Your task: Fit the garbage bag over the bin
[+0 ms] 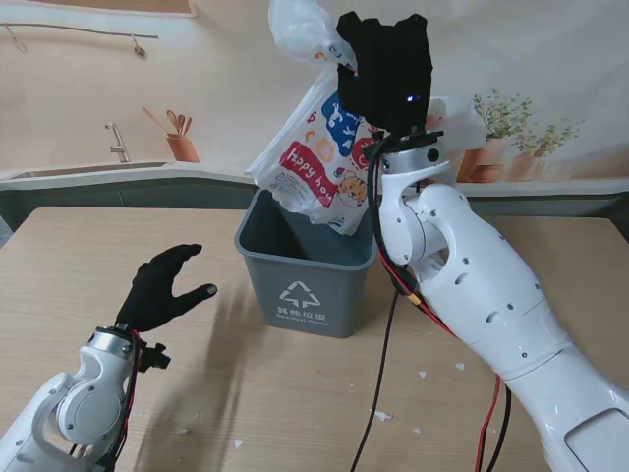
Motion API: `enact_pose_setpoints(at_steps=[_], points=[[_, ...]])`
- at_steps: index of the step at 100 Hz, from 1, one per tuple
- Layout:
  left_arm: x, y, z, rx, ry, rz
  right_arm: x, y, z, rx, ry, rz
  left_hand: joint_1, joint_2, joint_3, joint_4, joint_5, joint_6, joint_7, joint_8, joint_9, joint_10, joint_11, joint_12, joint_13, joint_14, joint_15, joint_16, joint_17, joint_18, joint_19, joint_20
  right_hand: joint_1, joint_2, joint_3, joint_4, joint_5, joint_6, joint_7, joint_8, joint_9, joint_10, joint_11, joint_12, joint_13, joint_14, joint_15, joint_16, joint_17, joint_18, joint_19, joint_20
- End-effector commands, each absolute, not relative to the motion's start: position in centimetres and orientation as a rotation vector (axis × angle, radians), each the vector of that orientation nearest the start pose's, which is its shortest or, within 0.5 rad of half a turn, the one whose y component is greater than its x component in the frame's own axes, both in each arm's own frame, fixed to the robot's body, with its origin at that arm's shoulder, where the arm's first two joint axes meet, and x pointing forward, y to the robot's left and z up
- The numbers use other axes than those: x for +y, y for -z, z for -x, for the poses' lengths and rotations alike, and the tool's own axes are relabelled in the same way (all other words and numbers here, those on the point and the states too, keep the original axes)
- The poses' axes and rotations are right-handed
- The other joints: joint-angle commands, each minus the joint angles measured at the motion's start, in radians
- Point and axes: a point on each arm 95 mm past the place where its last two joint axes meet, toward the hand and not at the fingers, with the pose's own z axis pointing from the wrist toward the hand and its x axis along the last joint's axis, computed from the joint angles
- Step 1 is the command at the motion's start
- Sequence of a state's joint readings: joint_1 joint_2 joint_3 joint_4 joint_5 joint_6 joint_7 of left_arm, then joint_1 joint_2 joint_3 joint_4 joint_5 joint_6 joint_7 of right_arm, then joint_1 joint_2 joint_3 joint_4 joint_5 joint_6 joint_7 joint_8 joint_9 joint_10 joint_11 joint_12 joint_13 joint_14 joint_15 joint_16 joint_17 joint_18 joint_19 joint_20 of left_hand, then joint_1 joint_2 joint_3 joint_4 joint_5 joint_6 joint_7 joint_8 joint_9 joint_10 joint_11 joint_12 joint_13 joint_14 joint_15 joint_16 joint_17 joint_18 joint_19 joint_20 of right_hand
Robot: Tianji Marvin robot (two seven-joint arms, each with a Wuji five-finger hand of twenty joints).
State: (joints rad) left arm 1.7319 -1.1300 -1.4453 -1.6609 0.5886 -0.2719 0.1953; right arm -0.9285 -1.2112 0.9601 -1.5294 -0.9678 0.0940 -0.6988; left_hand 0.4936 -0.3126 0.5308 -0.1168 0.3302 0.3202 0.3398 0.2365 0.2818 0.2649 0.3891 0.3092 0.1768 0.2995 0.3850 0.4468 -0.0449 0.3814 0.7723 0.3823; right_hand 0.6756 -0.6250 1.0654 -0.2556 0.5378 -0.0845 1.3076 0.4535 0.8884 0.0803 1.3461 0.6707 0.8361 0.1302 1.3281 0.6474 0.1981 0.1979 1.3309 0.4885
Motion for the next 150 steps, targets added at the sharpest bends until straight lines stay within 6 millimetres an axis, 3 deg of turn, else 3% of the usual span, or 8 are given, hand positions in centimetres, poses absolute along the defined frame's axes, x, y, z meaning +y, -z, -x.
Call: enact_pose_setpoints(at_steps=[1,71,88,104,129,150], points=[[5.3,30.0,-37.1,1.023,1.947,1.411,9.9,6.2,-47.8,0.631,-1.995,-0.341,0.010,-0.004,0.011,0.041,-0.005,0.019,-0.016,-0.005,-0.016,0.022,-0.004,-0.005,-0.023,0.005,-0.004,-0.009,-0.012,0.000,-0.020,-0.007,0.057,0.016,0.003,0.051,-0.013,-0.005,0.027,-0.016,-0.021,0.023,0.035,0.017,-0.020,0.001,0.016,0.016,-0.022,-0.035,0.044,0.025],[5.6,30.1,-37.2,1.022,1.937,1.407,12.0,13.6,-46.7,0.925,-2.029,-0.098,0.011,-0.005,0.012,0.041,-0.006,0.017,-0.017,-0.006,-0.016,0.020,-0.005,-0.006,-0.024,0.002,-0.005,-0.009,-0.016,0.003,-0.025,-0.009,0.049,0.027,-0.004,0.046,-0.017,-0.017,0.018,-0.043,-0.034,0.006,0.029,0.031,-0.031,-0.003,0.008,0.016,-0.034,-0.044,0.055,0.033],[5.7,30.1,-37.2,1.020,1.938,1.404,12.8,15.5,-45.6,0.998,-1.998,-0.137,0.008,-0.005,0.011,0.040,-0.004,0.018,-0.016,-0.005,-0.014,0.020,-0.005,-0.006,-0.022,0.004,-0.005,-0.009,-0.015,0.003,-0.025,-0.010,0.021,0.021,-0.026,0.044,-0.027,-0.016,-0.002,-0.056,-0.047,-0.038,0.024,0.045,-0.045,-0.022,-0.003,0.015,-0.034,-0.045,0.055,0.033],[5.7,30.1,-37.2,1.020,1.939,1.402,13.7,16.1,-43.9,1.071,-1.999,-0.221,0.009,-0.005,0.011,0.040,-0.003,0.018,-0.016,-0.005,-0.013,0.019,-0.004,-0.005,-0.021,0.003,-0.005,-0.009,-0.015,0.005,-0.025,-0.010,-0.020,-0.002,-0.017,0.031,0.004,-0.044,-0.048,-0.065,-0.027,-0.076,0.012,0.025,-0.039,-0.045,-0.008,0.015,-0.027,-0.042,0.038,0.025],[5.6,30.2,-37.2,1.029,1.942,1.402,15.5,16.9,-42.3,1.196,-1.979,-0.339,0.010,-0.004,0.012,0.041,-0.003,0.019,-0.016,-0.005,-0.014,0.019,-0.005,-0.005,-0.021,0.004,-0.005,-0.009,-0.013,0.005,-0.024,-0.009,-0.048,-0.030,0.017,0.007,0.031,-0.064,-0.117,-0.067,-0.038,-0.083,-0.028,-0.033,-0.047,-0.042,-0.090,-0.018,-0.020,-0.016,-0.068,-0.029],[5.7,30.2,-37.2,1.028,1.941,1.398,16.8,17.4,-41.9,1.247,-2.008,-0.317,0.009,-0.004,0.010,0.040,-0.002,0.018,-0.017,-0.006,-0.013,0.019,-0.004,-0.005,-0.021,0.005,-0.005,-0.009,-0.012,0.005,-0.024,-0.009,-0.080,-0.014,-0.004,0.002,0.052,-0.077,-0.154,-0.083,-0.056,-0.078,-0.065,-0.048,-0.063,-0.037,-0.133,-0.033,-0.029,-0.008,-0.098,-0.049]])
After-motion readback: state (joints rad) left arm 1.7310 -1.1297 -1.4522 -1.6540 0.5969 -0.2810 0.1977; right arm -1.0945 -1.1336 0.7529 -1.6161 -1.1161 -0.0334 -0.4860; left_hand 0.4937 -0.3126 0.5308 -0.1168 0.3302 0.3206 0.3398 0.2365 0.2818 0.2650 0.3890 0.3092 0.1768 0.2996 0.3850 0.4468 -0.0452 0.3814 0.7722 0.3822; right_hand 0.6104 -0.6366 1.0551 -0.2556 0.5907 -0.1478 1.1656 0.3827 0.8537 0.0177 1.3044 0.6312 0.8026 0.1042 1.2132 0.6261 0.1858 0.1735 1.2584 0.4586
